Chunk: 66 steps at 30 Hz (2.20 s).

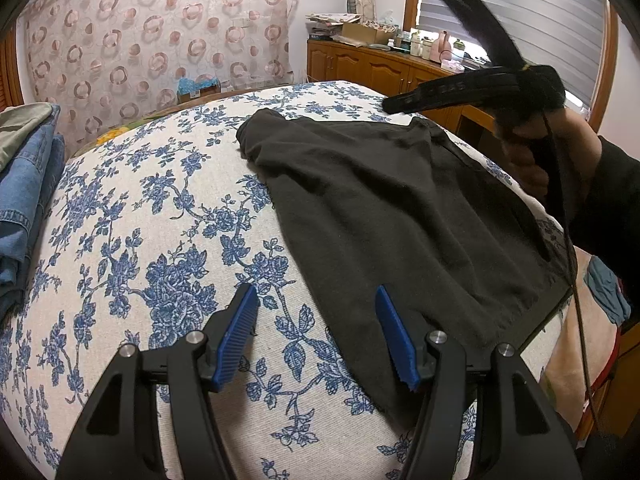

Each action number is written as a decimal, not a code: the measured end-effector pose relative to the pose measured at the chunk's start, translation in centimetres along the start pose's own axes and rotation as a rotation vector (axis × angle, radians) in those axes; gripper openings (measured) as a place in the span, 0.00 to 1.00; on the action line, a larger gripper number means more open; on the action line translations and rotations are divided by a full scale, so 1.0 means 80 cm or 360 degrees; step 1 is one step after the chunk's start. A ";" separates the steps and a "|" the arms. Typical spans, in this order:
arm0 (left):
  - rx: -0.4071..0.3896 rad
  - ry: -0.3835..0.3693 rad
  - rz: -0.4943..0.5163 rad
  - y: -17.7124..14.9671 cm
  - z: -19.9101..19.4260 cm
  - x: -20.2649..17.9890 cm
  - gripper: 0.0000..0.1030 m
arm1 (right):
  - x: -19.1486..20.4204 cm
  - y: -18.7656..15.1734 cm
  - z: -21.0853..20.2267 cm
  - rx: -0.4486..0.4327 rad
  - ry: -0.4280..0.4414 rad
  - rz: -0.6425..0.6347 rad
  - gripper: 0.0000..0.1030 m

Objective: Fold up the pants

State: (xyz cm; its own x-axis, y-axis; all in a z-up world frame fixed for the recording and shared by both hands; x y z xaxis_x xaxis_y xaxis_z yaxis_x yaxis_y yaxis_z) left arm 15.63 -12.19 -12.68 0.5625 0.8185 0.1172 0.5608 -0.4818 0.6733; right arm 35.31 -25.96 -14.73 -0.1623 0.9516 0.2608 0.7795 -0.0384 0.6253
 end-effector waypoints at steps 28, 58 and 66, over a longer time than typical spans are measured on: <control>0.0001 0.0000 0.0002 0.000 0.000 0.000 0.59 | 0.035 0.013 0.030 -0.0054 -0.0224 -0.0165 0.04; -0.0020 0.0008 -0.0005 -0.002 -0.008 0.003 0.59 | 0.015 -0.168 -0.075 -0.0081 -0.0156 -0.0084 0.53; -0.0097 -0.0033 0.0049 -0.020 -0.057 -0.008 0.59 | 0.009 -0.178 -0.103 -0.0062 -0.0080 0.0032 0.51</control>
State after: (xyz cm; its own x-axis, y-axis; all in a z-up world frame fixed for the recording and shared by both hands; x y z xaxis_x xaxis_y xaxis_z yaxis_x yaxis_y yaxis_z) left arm 11.60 -10.52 -10.49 0.5918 0.7965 0.1238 0.5054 -0.4863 0.7128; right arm 19.13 -27.23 -17.36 -0.1153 0.9647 0.2370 0.7581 -0.0687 0.6485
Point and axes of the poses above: each gripper's, at about its wrist camera, not at the fingertips, and z roughly the way its jaws point, x to its left, y to its top, the point moved 4 cm from there along z, roughly the way its jaws point, and after that the axes turned 15 degrees about z, right-handed, at the moved point
